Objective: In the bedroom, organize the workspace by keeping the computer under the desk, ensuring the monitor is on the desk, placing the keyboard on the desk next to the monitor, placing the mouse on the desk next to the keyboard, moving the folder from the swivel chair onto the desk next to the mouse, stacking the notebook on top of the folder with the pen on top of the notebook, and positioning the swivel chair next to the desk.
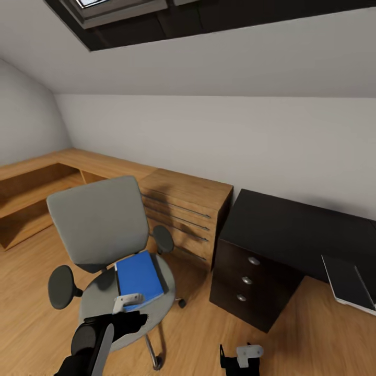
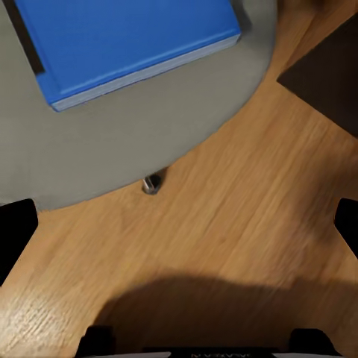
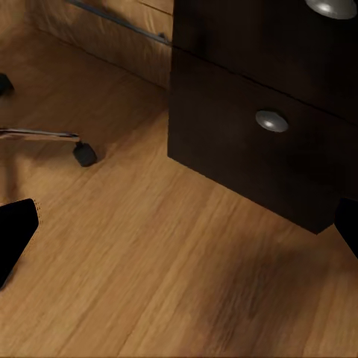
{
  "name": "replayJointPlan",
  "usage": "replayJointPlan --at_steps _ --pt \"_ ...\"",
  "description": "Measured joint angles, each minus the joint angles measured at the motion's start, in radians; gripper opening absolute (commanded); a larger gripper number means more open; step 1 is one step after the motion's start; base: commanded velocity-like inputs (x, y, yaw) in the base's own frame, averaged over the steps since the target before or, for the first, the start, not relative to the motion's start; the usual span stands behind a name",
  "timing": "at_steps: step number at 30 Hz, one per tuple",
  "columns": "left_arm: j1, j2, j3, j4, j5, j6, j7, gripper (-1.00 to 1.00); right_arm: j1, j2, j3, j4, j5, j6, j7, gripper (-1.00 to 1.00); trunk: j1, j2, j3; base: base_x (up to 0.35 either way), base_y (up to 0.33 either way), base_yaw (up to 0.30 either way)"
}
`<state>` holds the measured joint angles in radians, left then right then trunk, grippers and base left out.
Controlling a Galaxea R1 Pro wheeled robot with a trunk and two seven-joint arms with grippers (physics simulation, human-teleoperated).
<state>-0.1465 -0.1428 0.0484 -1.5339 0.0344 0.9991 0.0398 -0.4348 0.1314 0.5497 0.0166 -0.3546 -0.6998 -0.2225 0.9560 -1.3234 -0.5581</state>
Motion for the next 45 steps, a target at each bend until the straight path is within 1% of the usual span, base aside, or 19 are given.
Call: replayJointPlan --at_steps 5,10,12,14,15,19,22,24,26,27,28,31,33,35,37,38,41,43,45 --pt "0.0 0.007 0.006 -0.004 0.0 0.0 0.002 1.0 0.0 -0.001 0.0 0.0 0.0 0.0 0.0 1.0 0.0 0.0 -0.002 0.0 0.0 0.146" --pt "0.0 0.016 0.038 -0.028 -0.001 0.002 0.003 1.0 0.0 -0.003 -0.001 0.0 0.0 -0.001 0.0 1.0 0.0 0.0 -0.004 0.0 0.0 0.112" --pt "0.0 0.02 0.055 -0.035 -0.001 0.003 0.003 1.0 0.0 -0.004 -0.001 0.0 0.0 -0.001 0.0 1.0 0.0 0.0 -0.005 0.0 0.0 0.062" --pt "0.001 0.022 0.08 -0.039 -0.001 0.004 0.004 1.0 0.0 -0.004 -0.001 0.0 0.0 -0.001 0.0 1.0 0.0 0.0 -0.005 0.0 0.0 0.032" --pt "0.001 0.023 0.101 -0.041 -0.002 0.005 0.004 1.0 0.0 -0.004 -0.001 0.0 0.0 -0.001 0.0 1.0 0.0 0.0 -0.005 0.0 0.0 0.02" --pt "-0.009 0.024 0.147 -0.042 -0.002 0.007 0.006 1.0 0.0 -0.006 -0.003 -0.001 0.0 -0.002 0.001 1.0 0.0 0.0 -0.005 0.0 0.0 0.01" --pt "-0.04 0.024 0.17 -0.037 -0.004 0.01 0.012 1.0 0.0 -0.009 -0.003 -0.001 0.001 -0.002 0.001 1.0 0.0 0.0 -0.005 0.0 0.0 0.003" --pt "-0.071 0.023 0.196 -0.019 -0.005 0.012 0.022 1.0 0.0 -0.01 -0.003 -0.001 0.001 -0.002 0.001 1.0 0.0 0.0 -0.005 0.0 0.0 0.001" --pt "-0.125 0.023 0.232 0.038 -0.005 0.014 0.039 1.0 0.0 -0.01 -0.003 -0.001 0.002 -0.002 0.001 1.0 0.0 0.0 -0.005 0.0 0.0 0.0" --pt "-0.158 0.023 0.246 0.082 -0.005 0.014 0.045 1.0 0.0 -0.01 -0.003 -0.001 0.002 -0.002 0.002 1.0 0.0 0.0 -0.005 0.0 0.0 0.0" --pt "-0.177 0.024 0.253 0.108 -0.005 0.015 0.047 1.0 0.0 -0.011 -0.003 -0.001 0.002 -0.002 0.002 1.0 0.0 0.0 -0.005 0.0 0.0 0.0" --pt "-0.289 0.034 0.299 0.269 -0.004 0.015 0.054 1.0 0.0 -0.019 -0.004 0.0 0.002 -0.006 0.006 1.0 0.0 0.0 -0.005 0.0 0.0 0.0" --pt "-0.329 0.042 0.311 0.33 -0.004 0.015 0.055 1.0 0.0 -0.028 -0.002 0.0 0.002 -0.007 0.01 1.0 0.0 0.0 -0.005 0.0 0.0 0.0" --pt "-0.412 0.07 0.323 0.456 -0.002 0.013 0.056 1.0 0.0 -0.037 0.0 0.0 0.002 -0.008 0.034 1.0 0.0 0.0 -0.005 0.0 0.0 0.0" --pt "-0.452 0.086 0.327 0.523 -0.001 0.011 0.057 1.0 0.0 -0.04 -0.001 -0.002 0.001 -0.009 0.054 1.0 0.0 0.0 -0.005 0.0 0.0 0.0" --pt "-0.485 0.099 0.329 0.578 0.004 0.01 0.057 1.0 0.0 -0.043 -0.004 -0.003 -0.001 -0.008 0.076 1.0 0.0 0.0 -0.005 0.0 0.0 0.0" --pt "-0.527 0.112 0.331 0.645 0.021 0.008 0.055 1.0 0.0 -0.046 -0.017 -0.013 -0.005 -0.005 0.111 1.0 0.0 0.0 -0.005 0.0 0.0 0.0" --pt "-0.545 0.114 0.331 0.672 0.038 0.007 0.052 1.0 0.0 -0.054 -0.053 -0.05 -0.024 0.008 0.129 1.0 0.0 0.0 -0.005 0.0 0.0 0.0" --pt "-0.549 0.115 0.331 0.679 0.044 0.006 0.05 1.0 0.0 -0.061 -0.076 -0.079 -0.04 0.032 0.134 1.0 0.0 0.0 -0.005 0.0 0.0 0.0"
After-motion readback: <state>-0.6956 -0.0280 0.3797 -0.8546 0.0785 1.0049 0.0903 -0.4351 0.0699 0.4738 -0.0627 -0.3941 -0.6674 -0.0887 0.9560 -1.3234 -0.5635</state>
